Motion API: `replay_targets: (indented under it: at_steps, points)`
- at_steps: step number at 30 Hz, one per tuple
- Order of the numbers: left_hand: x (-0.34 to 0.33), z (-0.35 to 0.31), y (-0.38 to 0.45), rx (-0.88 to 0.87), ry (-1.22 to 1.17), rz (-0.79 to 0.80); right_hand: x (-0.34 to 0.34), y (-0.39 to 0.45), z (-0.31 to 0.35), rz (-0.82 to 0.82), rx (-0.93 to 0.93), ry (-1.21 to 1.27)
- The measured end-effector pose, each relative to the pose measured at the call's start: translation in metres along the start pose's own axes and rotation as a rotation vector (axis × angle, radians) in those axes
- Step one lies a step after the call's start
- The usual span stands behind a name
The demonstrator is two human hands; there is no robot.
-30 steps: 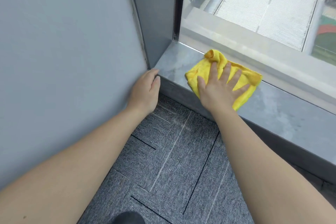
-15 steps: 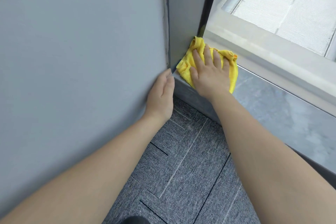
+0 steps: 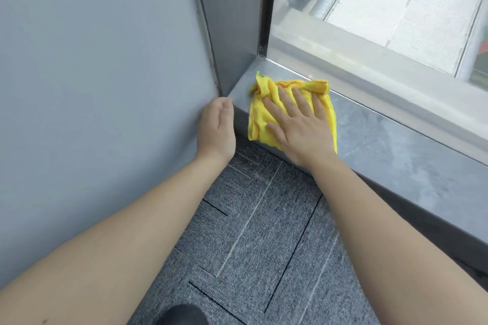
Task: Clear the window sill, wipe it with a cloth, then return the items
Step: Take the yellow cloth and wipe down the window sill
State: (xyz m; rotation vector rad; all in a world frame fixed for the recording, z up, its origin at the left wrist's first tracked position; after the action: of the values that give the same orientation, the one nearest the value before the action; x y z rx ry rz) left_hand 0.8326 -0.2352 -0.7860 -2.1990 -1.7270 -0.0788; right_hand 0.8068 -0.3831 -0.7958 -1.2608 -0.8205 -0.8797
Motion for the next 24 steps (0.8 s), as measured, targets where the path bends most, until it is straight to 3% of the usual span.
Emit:
replay_targets:
  at_steps: [11,13,19,24]
  points:
    - [-0.002,-0.013,0.032,-0.063,0.026,0.104,0.013,0.018,-0.019,-0.154,-0.657,0.513]
    - [-0.004,-0.014,0.037,-0.085,0.065,0.129,0.017,0.031,-0.011,-0.125,-0.643,0.486]
    - [-0.016,-0.026,0.054,-0.138,0.087,0.159,0.016,0.027,-0.016,-0.052,-0.29,0.216]
    - [-0.033,-0.036,0.063,-0.139,0.135,0.182,0.004,0.0,-0.048,0.026,-0.253,0.131]
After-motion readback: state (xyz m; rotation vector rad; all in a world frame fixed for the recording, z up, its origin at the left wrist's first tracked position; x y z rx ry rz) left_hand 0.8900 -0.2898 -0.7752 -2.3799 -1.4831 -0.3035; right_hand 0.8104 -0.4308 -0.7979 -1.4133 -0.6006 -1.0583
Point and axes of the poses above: each hand's wrist, its own y-axis towards the middle knuckle, its own x-axis out of the back of the hand, z = x × y, the point moved 5 cm from there along y, towards the middle knuckle, and after that the axes turned 14 degrees about z, right-handed, at the moved point
